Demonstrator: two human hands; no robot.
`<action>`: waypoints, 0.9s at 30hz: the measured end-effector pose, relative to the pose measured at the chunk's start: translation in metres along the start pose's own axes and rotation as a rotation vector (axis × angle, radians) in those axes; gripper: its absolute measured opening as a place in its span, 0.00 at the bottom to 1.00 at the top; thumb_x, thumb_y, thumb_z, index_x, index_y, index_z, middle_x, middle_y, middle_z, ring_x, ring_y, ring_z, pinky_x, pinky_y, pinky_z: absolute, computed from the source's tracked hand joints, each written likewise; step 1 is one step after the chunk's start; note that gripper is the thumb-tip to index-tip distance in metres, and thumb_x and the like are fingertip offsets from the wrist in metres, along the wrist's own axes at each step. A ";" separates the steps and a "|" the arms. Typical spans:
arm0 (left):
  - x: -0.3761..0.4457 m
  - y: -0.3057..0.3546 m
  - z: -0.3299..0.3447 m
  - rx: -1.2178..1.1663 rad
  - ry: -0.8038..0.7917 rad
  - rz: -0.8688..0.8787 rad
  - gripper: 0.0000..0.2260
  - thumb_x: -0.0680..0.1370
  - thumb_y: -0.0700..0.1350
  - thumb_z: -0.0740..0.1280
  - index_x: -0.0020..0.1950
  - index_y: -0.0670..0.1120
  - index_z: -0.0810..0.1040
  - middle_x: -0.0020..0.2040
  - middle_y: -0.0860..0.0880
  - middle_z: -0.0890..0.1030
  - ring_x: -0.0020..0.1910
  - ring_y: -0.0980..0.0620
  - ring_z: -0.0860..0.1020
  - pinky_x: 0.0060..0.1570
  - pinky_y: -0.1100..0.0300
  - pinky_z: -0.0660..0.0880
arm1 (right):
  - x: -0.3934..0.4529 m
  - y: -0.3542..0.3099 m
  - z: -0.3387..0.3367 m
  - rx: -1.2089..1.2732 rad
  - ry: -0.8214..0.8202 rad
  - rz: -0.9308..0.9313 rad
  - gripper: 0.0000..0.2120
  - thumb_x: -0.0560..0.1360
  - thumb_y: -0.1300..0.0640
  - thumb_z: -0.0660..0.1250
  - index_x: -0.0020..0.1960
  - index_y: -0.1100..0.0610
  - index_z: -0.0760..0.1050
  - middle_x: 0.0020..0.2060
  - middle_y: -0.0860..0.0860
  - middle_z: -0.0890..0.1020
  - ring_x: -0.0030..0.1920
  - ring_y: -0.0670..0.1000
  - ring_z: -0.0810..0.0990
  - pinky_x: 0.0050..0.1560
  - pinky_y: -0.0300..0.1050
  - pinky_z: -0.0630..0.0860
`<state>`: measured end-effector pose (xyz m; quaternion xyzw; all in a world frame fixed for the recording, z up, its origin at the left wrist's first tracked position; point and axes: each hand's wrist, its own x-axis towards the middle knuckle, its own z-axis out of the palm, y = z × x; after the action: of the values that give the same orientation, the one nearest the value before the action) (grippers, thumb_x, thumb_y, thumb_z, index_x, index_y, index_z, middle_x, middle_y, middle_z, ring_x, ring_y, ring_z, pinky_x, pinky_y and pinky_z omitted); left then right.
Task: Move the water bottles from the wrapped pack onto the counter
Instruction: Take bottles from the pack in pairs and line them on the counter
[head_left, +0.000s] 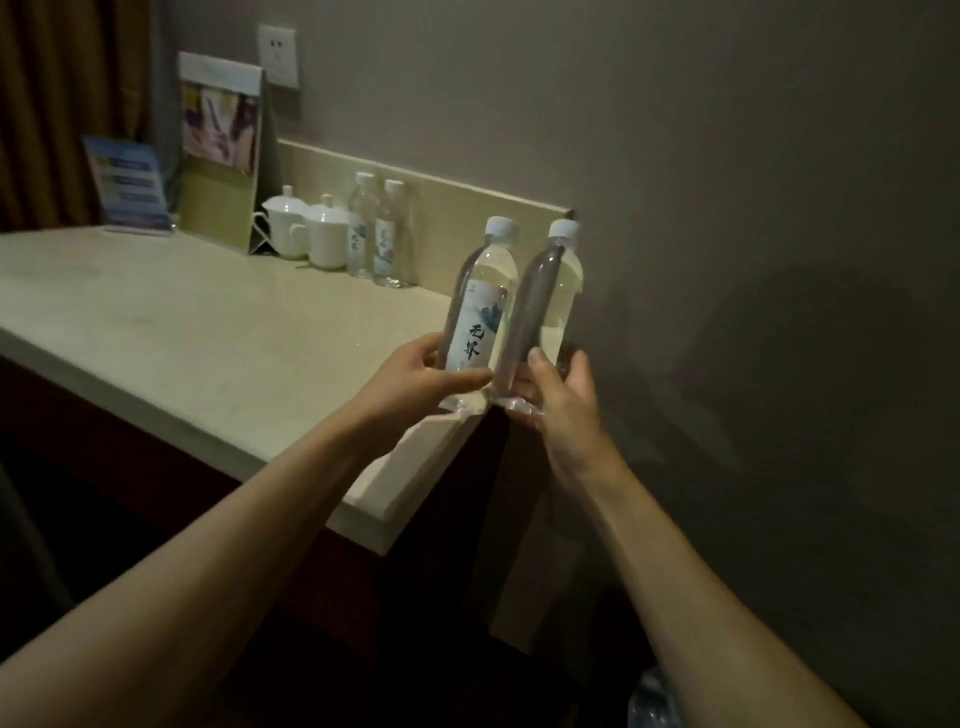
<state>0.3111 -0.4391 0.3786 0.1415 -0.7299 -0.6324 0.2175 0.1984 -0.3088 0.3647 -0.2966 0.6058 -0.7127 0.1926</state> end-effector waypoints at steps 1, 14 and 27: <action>-0.001 -0.003 -0.011 0.022 0.005 0.006 0.21 0.74 0.45 0.73 0.66 0.46 0.75 0.55 0.47 0.83 0.53 0.51 0.83 0.48 0.59 0.80 | 0.002 0.002 0.008 -0.037 0.025 -0.013 0.17 0.77 0.52 0.66 0.63 0.53 0.67 0.56 0.54 0.83 0.56 0.53 0.83 0.58 0.56 0.79; 0.048 -0.025 -0.090 0.055 0.092 -0.032 0.21 0.72 0.35 0.73 0.64 0.42 0.75 0.53 0.45 0.84 0.50 0.52 0.84 0.48 0.63 0.80 | 0.074 0.021 0.089 -0.530 0.167 -0.084 0.34 0.57 0.43 0.78 0.56 0.55 0.70 0.54 0.57 0.78 0.53 0.56 0.81 0.54 0.56 0.80; 0.159 -0.038 -0.161 0.165 0.027 -0.029 0.27 0.71 0.35 0.74 0.68 0.45 0.73 0.58 0.47 0.80 0.56 0.49 0.81 0.56 0.52 0.79 | 0.184 0.046 0.134 -0.628 0.257 -0.066 0.29 0.63 0.47 0.79 0.54 0.50 0.65 0.54 0.54 0.76 0.52 0.54 0.79 0.54 0.56 0.79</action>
<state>0.2505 -0.6609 0.3800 0.1780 -0.7744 -0.5713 0.2057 0.1444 -0.5350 0.3672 -0.2687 0.8052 -0.5286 -0.0091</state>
